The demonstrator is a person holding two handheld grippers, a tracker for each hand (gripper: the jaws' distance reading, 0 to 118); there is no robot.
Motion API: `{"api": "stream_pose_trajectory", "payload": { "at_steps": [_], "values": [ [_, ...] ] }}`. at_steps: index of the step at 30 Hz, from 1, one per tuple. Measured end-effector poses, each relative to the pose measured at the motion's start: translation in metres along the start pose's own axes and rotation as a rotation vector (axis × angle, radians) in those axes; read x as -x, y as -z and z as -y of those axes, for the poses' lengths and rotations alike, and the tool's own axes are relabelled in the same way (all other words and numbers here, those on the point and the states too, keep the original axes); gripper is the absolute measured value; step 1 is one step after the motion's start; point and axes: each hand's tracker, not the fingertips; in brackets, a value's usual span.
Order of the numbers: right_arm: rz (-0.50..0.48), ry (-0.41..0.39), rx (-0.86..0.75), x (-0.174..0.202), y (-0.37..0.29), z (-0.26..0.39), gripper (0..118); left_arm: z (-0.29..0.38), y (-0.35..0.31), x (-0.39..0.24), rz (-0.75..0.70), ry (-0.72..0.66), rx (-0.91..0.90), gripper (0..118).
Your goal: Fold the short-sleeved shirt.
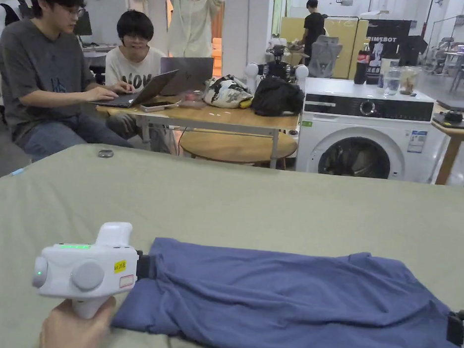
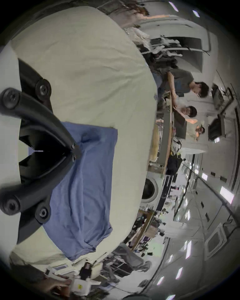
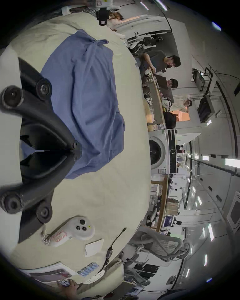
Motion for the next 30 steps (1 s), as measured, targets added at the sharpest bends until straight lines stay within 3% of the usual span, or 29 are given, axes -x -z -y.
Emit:
{"api": "stream_pose_trajectory", "payload": {
  "at_steps": [2, 5, 8, 9, 11, 12, 14, 16, 17, 18, 19, 22, 28, 29, 30],
  "values": [
    [-0.009, 0.008, -0.007, -0.004, -0.008, 0.002, 0, 0.002, -0.005, 0.018, 0.000, -0.064, 0.023, 0],
    [-0.038, 0.012, -0.006, -0.004, -0.021, 0.006, 0, 0.017, 0.004, 0.040, 0.104, -0.119, 0.114, 26],
    [-0.065, 0.009, 0.008, -0.003, -0.031, 0.010, 0, 0.034, 0.020, 0.046, 0.039, -0.153, 0.149, 45],
    [-0.069, 0.003, 0.010, -0.003, -0.035, 0.012, 0, 0.039, 0.028, 0.048, 0.043, -0.185, 0.169, 47],
    [-0.087, -0.001, 0.018, -0.004, -0.040, 0.014, 0, 0.048, 0.044, 0.050, 0.051, -0.212, 0.227, 45],
    [-0.094, -0.001, 0.024, -0.005, -0.043, 0.016, 0, 0.052, 0.053, 0.048, 0.053, -0.212, 0.252, 36],
    [-0.091, -0.020, 0.035, -0.005, -0.046, 0.019, 0, 0.059, 0.058, 0.039, 0.065, -0.169, 0.240, 2],
    [-0.079, -0.038, 0.046, -0.007, -0.045, 0.021, 0, 0.053, 0.062, 0.029, -0.067, -0.068, 0.273, 0],
    [-0.067, -0.044, 0.054, -0.006, -0.045, 0.021, 14, 0.052, 0.064, 0.031, -0.010, -0.102, 0.274, 0],
    [-0.010, -0.058, 0.061, -0.005, -0.044, 0.022, 38, 0.051, 0.067, 0.030, 0.000, -0.128, 0.291, 0],
    [0.028, -0.065, 0.064, -0.006, -0.039, 0.024, 38, 0.051, 0.067, 0.029, -0.013, -0.121, 0.289, 0],
    [-0.006, 0.007, 0.119, -0.013, -0.021, 0.027, 68, 0.051, 0.070, 0.034, -0.008, -0.100, 0.299, 0],
    [-0.014, 0.195, 0.352, -0.027, 0.049, 0.044, 62, 0.053, 0.062, 0.028, -0.006, -0.119, 0.298, 0],
    [0.031, 0.134, 0.309, -0.022, 0.048, 0.042, 53, 0.053, 0.062, 0.026, -0.014, -0.111, 0.299, 0],
    [0.029, 0.111, 0.286, -0.017, 0.043, 0.036, 28, 0.053, 0.063, 0.024, -0.022, -0.098, 0.299, 0]
  ]
}}
